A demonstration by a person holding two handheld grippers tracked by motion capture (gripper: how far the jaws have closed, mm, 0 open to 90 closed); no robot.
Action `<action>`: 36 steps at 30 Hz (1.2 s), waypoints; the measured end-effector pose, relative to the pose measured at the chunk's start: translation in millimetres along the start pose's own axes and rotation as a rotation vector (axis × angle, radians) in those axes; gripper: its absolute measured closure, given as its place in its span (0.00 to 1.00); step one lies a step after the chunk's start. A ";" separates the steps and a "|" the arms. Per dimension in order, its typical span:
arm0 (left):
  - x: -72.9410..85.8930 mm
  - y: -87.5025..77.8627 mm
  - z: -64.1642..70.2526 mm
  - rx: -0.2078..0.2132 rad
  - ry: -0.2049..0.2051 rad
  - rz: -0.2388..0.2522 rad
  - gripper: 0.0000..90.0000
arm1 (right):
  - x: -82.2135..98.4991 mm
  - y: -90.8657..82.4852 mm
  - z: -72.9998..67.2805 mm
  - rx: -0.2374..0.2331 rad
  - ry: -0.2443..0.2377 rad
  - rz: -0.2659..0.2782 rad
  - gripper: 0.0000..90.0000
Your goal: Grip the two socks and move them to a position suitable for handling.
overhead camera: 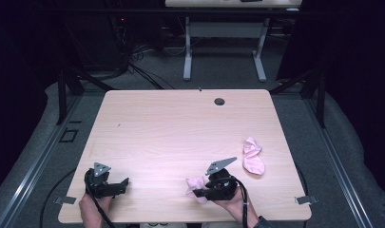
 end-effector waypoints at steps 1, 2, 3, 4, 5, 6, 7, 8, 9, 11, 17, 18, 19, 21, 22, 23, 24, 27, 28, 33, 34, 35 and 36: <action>0.0 0.0 0.0 0.000 0.000 0.000 0.00 | 2.4 4.4 -0.3 0.003 -0.003 -0.018 0.88; 0.0 0.0 0.0 0.000 0.000 0.000 0.00 | 4.2 8.5 -0.7 -0.007 0.003 -0.028 0.88; 0.1 -0.1 0.0 0.000 0.000 -0.001 0.00 | 5.7 11.5 -1.0 -0.014 0.005 -0.035 0.88; 0.0 0.0 0.0 0.000 0.000 0.000 0.00 | 7.1 14.5 -1.3 -0.009 0.004 -0.041 0.88; 0.0 0.0 0.0 0.000 0.000 0.000 0.00 | 8.5 17.5 -1.5 -0.010 0.006 -0.049 0.88; 0.0 0.0 0.0 0.000 0.000 0.000 0.00 | 10.1 19.6 -1.8 -0.015 0.005 -0.060 0.88; 0.0 0.0 0.0 0.000 0.000 0.000 0.00 | 11.9 22.3 -1.6 -0.007 0.003 -0.067 0.88; 0.0 0.0 0.0 0.000 0.000 0.000 0.00 | 13.9 24.6 -1.3 0.010 -0.005 -0.082 0.87; 0.1 -0.1 0.0 0.000 0.000 -0.001 0.00 | 16.4 27.4 -1.3 0.020 -0.005 -0.086 0.85; 0.0 0.0 0.0 0.000 0.000 0.000 0.00 | 18.1 28.2 0.5 0.056 -0.020 -0.089 0.76; 0.0 0.0 0.0 0.000 0.000 0.000 0.00 | 17.6 20.3 7.4 0.124 -0.010 -0.062 0.33; 0.0 0.0 0.0 0.000 0.000 0.000 0.00 | 17.2 17.3 9.5 0.131 -0.008 -0.054 0.27; 0.0 0.0 0.0 0.000 0.000 0.000 0.00 | 16.6 13.7 11.3 0.136 0.000 -0.046 0.23; 0.0 0.0 0.0 0.000 0.000 0.000 0.00 | 15.0 5.0 15.1 0.141 0.005 -0.017 0.17; 0.0 -0.1 0.0 0.000 0.000 -0.001 0.00 | 14.1 -0.4 18.0 0.153 0.003 -0.008 0.16; 0.0 0.0 0.0 0.000 0.000 0.000 0.00 | 12.8 -6.4 20.7 0.163 0.005 0.008 0.15; 0.0 0.0 0.0 0.000 0.000 -0.001 0.00 | 11.3 -13.2 24.1 0.170 0.004 0.024 0.14; 0.0 0.0 0.0 0.000 0.000 -0.001 0.00 | 5.2 -36.6 40.5 0.227 0.016 0.069 0.09; 0.0 0.0 0.0 0.000 0.000 0.000 0.00 | 2.4 -44.8 47.8 0.248 0.026 0.094 0.08; 0.0 0.0 0.0 0.000 0.000 -0.001 0.00 | -11.1 -83.7 99.8 0.423 0.059 0.158 0.06; 0.0 0.0 0.0 -0.001 -0.001 -0.001 0.00 | -13.4 -88.8 110.7 0.441 0.071 0.167 0.06; 0.0 0.0 -0.1 -0.001 -0.001 0.000 0.00 | -15.5 -93.9 124.3 0.470 0.081 0.172 0.07; 0.0 0.0 -0.1 -0.001 -0.001 -0.001 0.00 | -16.1 -97.0 135.5 0.497 0.094 0.158 0.07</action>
Point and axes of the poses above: each handheld gripper's, and its own axes: y roughly forward along the jaws, x roughly out of its underside, z roughly to its right, the point moved 6 cm from there along y, roughly forward along the jaws, and after that the axes turned 13 degrees about y, right-handed, at the moved point
